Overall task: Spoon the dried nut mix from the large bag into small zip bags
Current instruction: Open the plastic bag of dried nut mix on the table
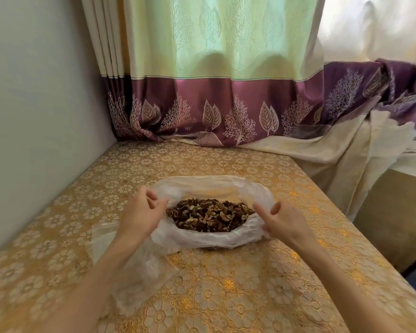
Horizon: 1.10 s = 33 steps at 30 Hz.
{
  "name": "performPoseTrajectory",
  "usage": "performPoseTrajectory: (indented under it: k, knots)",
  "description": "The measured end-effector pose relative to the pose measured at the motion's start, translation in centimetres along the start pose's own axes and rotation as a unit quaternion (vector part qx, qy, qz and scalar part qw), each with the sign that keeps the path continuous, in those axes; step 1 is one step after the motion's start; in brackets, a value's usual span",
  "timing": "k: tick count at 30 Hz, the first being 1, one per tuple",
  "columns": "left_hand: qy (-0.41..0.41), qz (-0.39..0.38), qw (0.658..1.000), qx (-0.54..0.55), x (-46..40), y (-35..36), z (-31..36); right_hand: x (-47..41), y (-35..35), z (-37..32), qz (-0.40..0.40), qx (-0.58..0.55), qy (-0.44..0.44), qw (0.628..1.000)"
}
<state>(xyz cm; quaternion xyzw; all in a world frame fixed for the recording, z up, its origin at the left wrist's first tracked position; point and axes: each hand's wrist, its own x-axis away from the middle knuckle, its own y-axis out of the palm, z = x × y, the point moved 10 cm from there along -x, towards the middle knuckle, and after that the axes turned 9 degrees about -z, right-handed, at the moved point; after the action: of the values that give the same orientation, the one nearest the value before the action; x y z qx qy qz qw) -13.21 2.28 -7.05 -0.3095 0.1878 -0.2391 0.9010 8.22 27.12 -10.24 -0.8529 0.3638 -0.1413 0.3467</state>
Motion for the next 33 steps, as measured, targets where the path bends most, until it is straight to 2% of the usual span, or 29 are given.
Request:
performPoseTrajectory:
  k: [1, 3, 5, 7, 8, 10, 12, 14, 16, 18, 19, 21, 24, 26, 28, 30, 33]
  knots:
    - [-0.02, 0.032, 0.999, 0.013, -0.2, 0.0, -0.2, -0.6, -0.3, 0.1, 0.01, 0.007, 0.029, 1.0]
    - [-0.073, 0.011, 0.996, 0.045, -0.9, 1.9, -1.0, -1.7, -0.3, 0.1, 0.03, 0.059, 0.067, 0.996]
    - [-0.114, -0.013, 0.992, 0.054, -1.6, 3.7, -2.0, -2.5, -0.3, -0.3, 0.065, 0.112, 0.063, 0.99]
    - [-0.133, -0.01, 0.99, 0.037, -2.5, 4.2, -3.1, -2.8, -0.3, -0.5, 0.083, 0.083, 0.036, 0.992]
    - [-0.129, -0.01, 0.991, 0.02, -3.2, 4.2, -3.4, -3.0, -0.5, 0.0, 0.091, 0.024, 0.032, 0.995]
    - [-0.105, -0.024, 0.994, -0.029, -4.5, 4.2, -3.4, -3.5, -0.2, 2.3, 0.067, -0.19, 0.07, 0.977]
    - [-0.093, -0.031, 0.994, -0.037, -5.6, 3.9, -3.4, -4.0, 1.3, 3.5, -0.005, -0.411, 0.118, 0.904]
    - [-0.135, -0.048, 0.988, 0.063, -6.0, 4.0, -4.2, -4.4, 2.5, 3.6, -0.063, -0.54, 0.151, 0.826]
    - [-0.216, -0.083, 0.941, 0.246, -5.8, 4.5, -5.3, -4.8, 3.1, 3.7, -0.096, -0.577, 0.186, 0.79]
    - [-0.287, -0.116, 0.873, 0.377, -5.3, 4.7, -6.3, -5.2, 3.6, 4.2, -0.112, -0.563, 0.22, 0.789]
    - [-0.309, -0.132, 0.852, 0.401, -5.4, 4.6, -6.8, -5.5, 3.9, 4.2, -0.117, -0.562, 0.233, 0.785]
    - [-0.327, -0.163, 0.84, 0.401, -5.7, 4.2, -7.1, -6.2, 4.7, 4.1, -0.126, -0.565, 0.252, 0.775]
    - [-0.329, -0.176, 0.834, 0.406, -6.1, 4.4, -7.2, -7.3, 5.3, 3.9, -0.124, -0.535, 0.279, 0.788]
    - [-0.308, -0.152, 0.859, 0.379, -6.9, 4.0, -7.4, -8.3, 5.3, 3.3, -0.131, -0.483, 0.257, 0.827]
    - [-0.247, -0.14, 0.893, 0.349, -7.9, 3.6, -6.9, -9.6, 4.0, 2.8, -0.105, -0.4, 0.187, 0.891]
    - [-0.177, -0.167, 0.924, 0.297, -7.8, 3.6, -5.3, -10.2, 2.1, 2.0, -0.045, -0.315, 0.1, 0.943]
    - [-0.094, -0.199, 0.965, 0.145, -7.0, 3.6, -3.3, -9.4, -0.3, -2.0, 0.021, -0.127, -0.078, 0.989]
